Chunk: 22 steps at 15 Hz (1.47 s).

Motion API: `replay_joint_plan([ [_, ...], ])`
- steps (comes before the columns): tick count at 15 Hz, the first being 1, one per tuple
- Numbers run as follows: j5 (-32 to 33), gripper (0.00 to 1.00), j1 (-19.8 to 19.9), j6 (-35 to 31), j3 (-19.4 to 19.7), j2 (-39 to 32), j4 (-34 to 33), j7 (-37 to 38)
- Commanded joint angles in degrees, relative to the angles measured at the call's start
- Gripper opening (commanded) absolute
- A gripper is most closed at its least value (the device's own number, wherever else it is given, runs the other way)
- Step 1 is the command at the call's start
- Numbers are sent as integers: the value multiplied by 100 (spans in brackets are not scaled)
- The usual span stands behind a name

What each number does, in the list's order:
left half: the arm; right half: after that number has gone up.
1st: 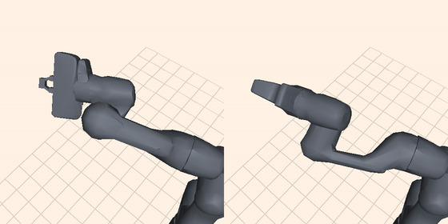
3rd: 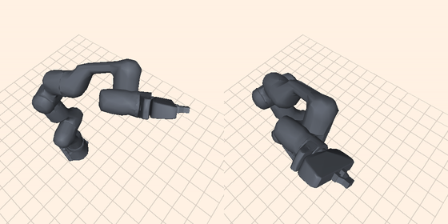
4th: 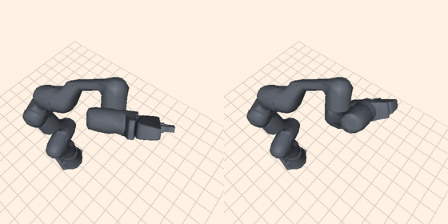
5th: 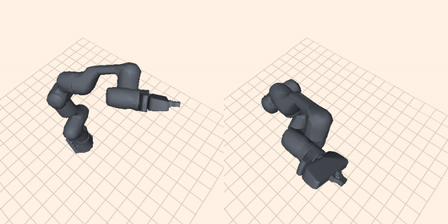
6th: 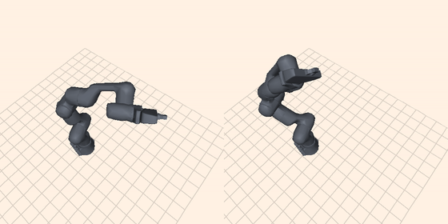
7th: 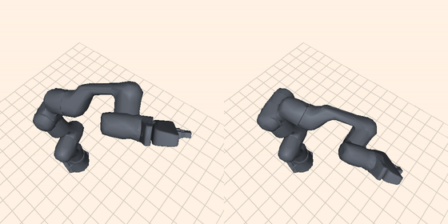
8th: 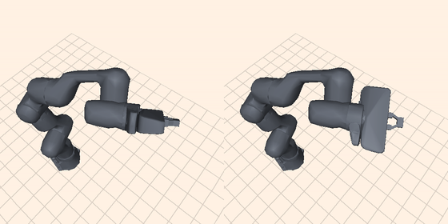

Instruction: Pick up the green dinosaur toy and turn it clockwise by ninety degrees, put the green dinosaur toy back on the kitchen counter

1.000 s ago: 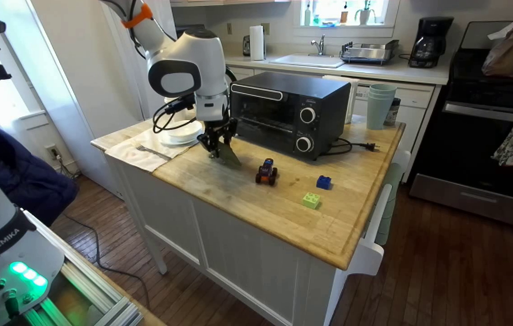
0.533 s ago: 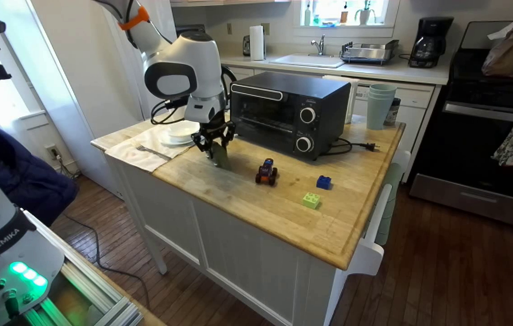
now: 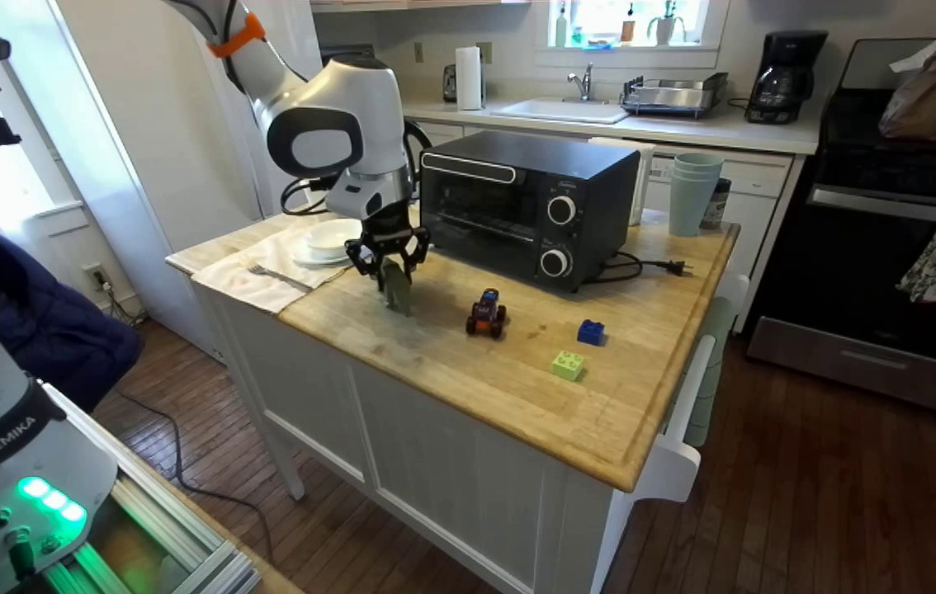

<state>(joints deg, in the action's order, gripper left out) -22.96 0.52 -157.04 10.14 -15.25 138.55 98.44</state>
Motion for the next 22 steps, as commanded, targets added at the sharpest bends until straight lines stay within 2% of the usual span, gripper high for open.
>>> replay_joint_plan([
  [1, 481, 23, -60, 533, 121, 172, 105, 710],
  [5, 660, 23, -24, 630, 101, 230, 134, 1212],
  [7, 555, 73, 42, 493, 15, 254, 148, 1192],
  [9, 641, 79, 25, 392, 35, 248, 171, 1244],
  [12, 744, 100, -24, 201, 64, 285, 250, 1287],
  [15, 832, 100, -11, -240, 14, 483, 398, 948],
  [17, 1210, 100, -28, -403, 36, 674, 515, 546],
  [22, 881, 100, 208, 127, -332, 1333, 755, -1223],
])
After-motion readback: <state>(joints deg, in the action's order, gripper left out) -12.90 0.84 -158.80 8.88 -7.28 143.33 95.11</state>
